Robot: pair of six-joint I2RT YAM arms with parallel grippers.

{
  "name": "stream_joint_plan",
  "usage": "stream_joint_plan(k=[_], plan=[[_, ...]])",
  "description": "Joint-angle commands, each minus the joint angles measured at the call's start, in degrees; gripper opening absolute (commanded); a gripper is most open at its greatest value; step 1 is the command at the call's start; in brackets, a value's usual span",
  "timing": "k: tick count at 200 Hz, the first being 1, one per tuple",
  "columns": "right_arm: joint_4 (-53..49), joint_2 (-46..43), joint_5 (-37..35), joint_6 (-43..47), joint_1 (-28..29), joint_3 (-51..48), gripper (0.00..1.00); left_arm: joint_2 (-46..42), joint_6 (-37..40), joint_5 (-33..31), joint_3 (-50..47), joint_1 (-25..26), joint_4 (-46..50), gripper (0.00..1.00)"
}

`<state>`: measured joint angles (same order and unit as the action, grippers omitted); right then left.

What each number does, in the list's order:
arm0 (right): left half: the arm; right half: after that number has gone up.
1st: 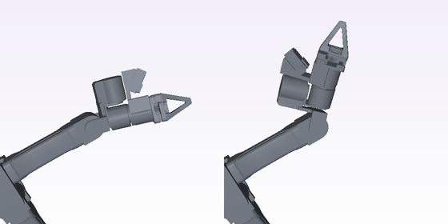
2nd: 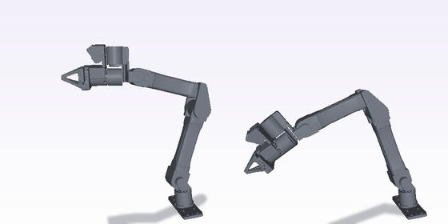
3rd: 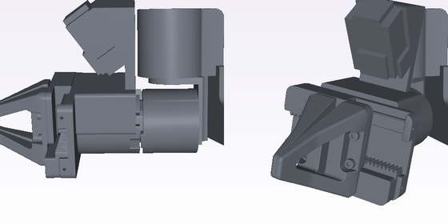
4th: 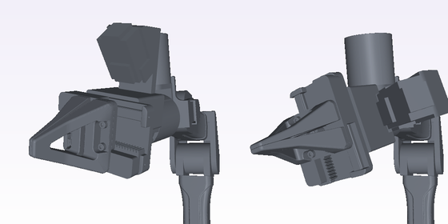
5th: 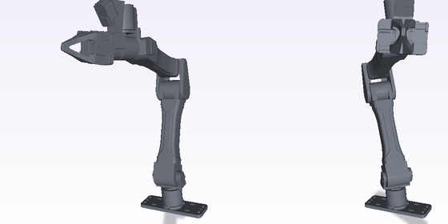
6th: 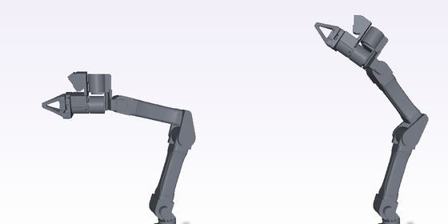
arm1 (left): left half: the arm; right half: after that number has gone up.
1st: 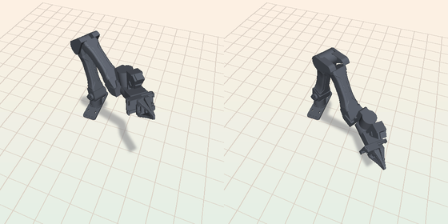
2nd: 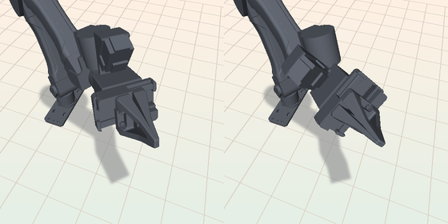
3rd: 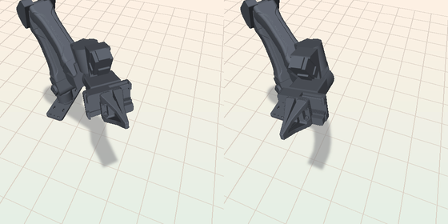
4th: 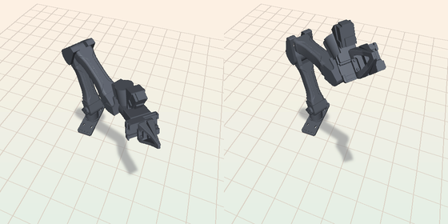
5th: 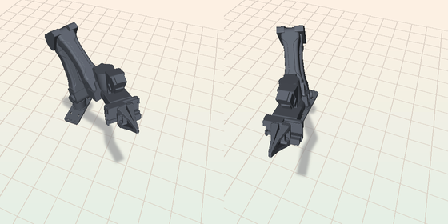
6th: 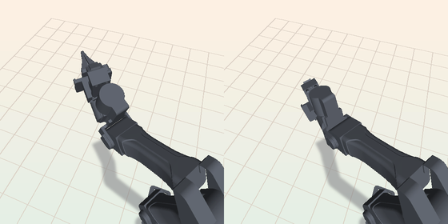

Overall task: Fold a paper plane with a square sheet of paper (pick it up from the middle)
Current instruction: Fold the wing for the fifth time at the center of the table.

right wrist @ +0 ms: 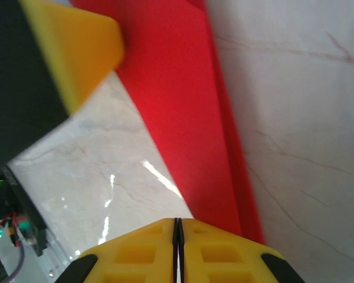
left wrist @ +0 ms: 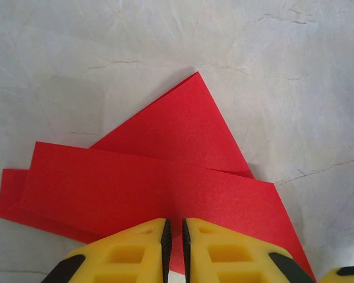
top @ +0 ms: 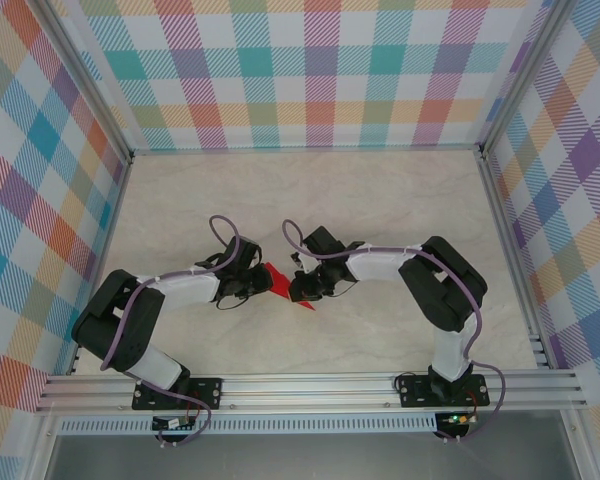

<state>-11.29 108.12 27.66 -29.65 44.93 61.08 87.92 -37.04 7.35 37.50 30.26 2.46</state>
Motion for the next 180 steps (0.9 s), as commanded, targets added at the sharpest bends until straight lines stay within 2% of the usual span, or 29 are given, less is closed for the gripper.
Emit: stream_joint_plan(k=[1,79,125,180], plan=[[-0.1,2.1,3.3,-0.2,-0.1,4.3,0.11,0.1,-0.5,-2.6,0.1,0.3,0.9,0.16],[-6.4,8.1,1.0,2.8,-0.2,8.3,0.1,0.5,-0.9,-4.4,0.6,0.3,3.1,0.16],[-13.3,6.0,-0.7,8.6,-1.0,6.4,0.08,2.2,-2.0,-8.6,1.0,0.2,8.2,0.16],[-13.6,1.8,-0.1,12.6,-2.3,0.2,0.08,4.0,-3.0,-9.5,0.9,-0.2,9.1,0.16]])
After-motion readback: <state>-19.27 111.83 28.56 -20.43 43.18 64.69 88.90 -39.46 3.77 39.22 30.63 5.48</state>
